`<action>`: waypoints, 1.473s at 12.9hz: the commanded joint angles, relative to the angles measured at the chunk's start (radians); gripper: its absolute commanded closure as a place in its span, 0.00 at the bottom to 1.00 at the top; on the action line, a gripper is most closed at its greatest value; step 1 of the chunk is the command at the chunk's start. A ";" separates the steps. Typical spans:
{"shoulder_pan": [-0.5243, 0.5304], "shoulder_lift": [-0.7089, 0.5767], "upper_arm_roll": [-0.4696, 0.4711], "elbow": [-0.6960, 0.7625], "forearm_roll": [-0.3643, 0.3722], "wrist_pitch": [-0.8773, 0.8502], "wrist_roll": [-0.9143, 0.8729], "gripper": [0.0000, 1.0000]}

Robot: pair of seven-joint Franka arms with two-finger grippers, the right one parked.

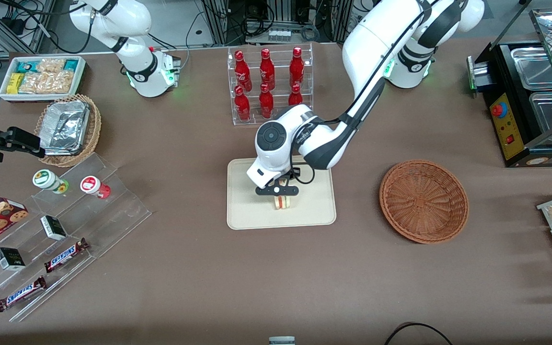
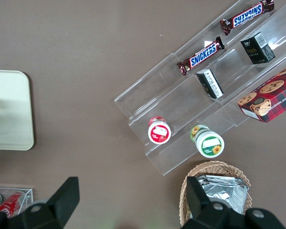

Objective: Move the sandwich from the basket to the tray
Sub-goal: 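Lower the sandwich onto the tray and open the left gripper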

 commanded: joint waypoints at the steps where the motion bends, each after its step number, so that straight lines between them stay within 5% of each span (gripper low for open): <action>1: -0.027 0.026 0.015 0.034 0.022 0.012 -0.029 1.00; 3: -0.029 0.028 0.015 0.028 0.042 0.017 -0.045 1.00; 4: -0.030 0.034 0.015 0.028 0.042 0.015 -0.050 0.92; 6: -0.030 0.036 0.015 0.029 0.043 0.015 -0.050 0.15; 7: -0.029 0.031 0.015 0.029 0.055 0.012 -0.050 0.01; 12: -0.009 -0.105 0.024 0.040 0.060 -0.110 -0.050 0.00; 19: 0.166 -0.397 0.027 0.038 0.043 -0.360 -0.046 0.01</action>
